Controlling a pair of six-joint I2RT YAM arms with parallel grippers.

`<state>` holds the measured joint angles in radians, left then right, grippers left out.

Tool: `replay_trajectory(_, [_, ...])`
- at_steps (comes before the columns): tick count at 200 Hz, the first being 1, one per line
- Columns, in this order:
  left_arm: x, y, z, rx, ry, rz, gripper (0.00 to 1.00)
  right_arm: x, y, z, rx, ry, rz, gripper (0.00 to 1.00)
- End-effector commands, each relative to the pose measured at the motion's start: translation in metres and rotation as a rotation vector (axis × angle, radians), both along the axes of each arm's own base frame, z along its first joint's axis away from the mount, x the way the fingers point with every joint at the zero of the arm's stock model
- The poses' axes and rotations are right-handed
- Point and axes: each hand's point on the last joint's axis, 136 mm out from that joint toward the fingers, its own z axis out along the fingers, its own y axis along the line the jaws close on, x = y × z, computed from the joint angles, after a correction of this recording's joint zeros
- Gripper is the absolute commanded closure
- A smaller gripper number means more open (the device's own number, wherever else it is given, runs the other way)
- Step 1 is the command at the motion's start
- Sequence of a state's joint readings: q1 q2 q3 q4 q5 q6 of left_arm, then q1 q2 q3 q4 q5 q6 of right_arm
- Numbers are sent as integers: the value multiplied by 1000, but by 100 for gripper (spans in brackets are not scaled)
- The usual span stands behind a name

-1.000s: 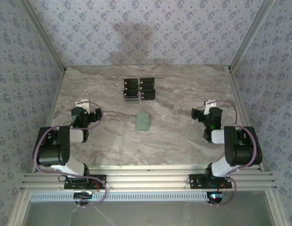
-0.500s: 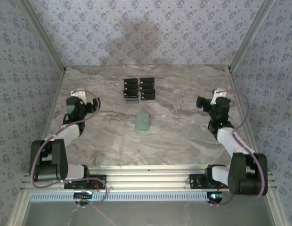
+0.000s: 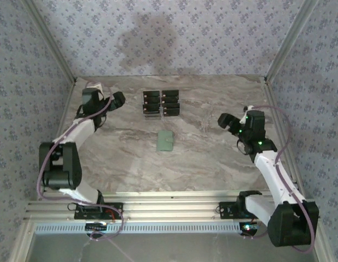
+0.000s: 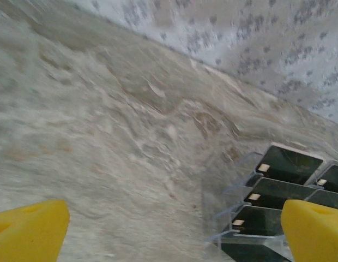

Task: Put the credit cards into the card holder

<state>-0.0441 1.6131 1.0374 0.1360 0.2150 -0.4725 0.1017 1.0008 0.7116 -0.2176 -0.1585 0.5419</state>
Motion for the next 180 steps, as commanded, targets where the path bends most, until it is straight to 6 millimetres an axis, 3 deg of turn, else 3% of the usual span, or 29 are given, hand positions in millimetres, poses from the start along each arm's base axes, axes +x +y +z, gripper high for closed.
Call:
replay_trajectory(1, [19,-28,-2,-152,16,-50,0,-20,21,4,15,53,48,6])
replay_trajectory(42, [61,-55,-13,-267,-6,-48,0,-39,46,-9,-12,79,96,7])
replay_trajectory(89, [98,-74,-23,-351,-48,-5,0,-45,50,-30,-53,126,107,6])
replay_trajectory(135, [117,-102,-32,-412,-81,-4,0,-47,46,-33,-90,135,108,6])
replay_trajectory(180, [121,-127,-34,-434,-104,-24,0,-49,43,-34,-110,141,107,5])
